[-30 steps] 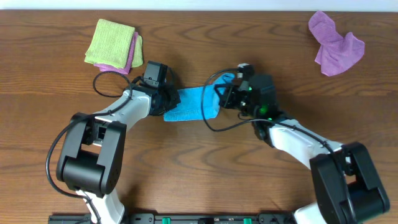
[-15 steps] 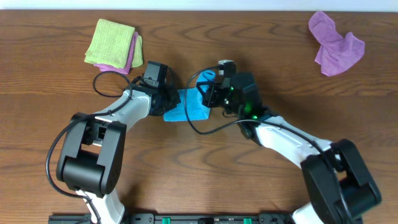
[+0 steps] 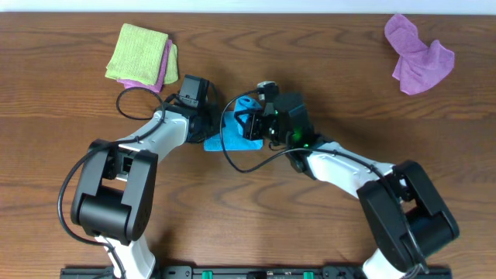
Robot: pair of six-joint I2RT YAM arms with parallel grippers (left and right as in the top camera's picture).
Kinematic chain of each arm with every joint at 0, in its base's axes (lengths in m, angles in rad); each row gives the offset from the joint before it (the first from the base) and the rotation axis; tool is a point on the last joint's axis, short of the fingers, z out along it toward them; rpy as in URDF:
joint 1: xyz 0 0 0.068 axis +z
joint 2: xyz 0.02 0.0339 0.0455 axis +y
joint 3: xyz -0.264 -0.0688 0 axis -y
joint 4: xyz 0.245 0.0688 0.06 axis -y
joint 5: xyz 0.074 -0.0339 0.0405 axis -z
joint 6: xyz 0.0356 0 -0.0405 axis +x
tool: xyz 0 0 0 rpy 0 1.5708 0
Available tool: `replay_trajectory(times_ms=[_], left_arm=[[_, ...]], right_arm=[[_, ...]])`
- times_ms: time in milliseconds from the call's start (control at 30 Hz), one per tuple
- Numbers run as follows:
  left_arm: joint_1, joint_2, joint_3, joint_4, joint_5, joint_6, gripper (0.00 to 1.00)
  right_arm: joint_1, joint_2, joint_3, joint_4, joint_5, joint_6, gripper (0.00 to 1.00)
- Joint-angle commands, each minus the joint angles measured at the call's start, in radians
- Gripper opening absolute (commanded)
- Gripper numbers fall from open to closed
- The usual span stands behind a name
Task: Fold the cloth
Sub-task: 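Fold the right end over toward the left gripper, then release the folded blue cloth and move both grippers away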
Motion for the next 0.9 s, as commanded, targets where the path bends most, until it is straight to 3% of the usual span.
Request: replay_trajectory(times_ms=[0, 300, 567, 867], left_arm=[[-0.002, 0.021, 0.021, -0.007, 0.013, 0.023, 0.06], [0.008, 0.019, 0.023, -0.016, 0.014, 0.04, 0.06], [0.06, -0.039, 0.098, -0.132, 0.01, 0.131, 0.06], [0.106, -0.105, 0.195, -0.198, -0.003, 0.153, 0.06]], right_arm=[[0.031, 0.009, 0.017, 0.0, -0.031, -0.043, 0.01], [0.05, 0.009, 0.018, -0.009, -0.043, -0.084, 0.01], [0.05, 0.009, 0.027, -0.013, -0.045, -0.112, 0.01], [0.053, 0.056, 0.077, -0.043, -0.049, -0.136, 0.01]])
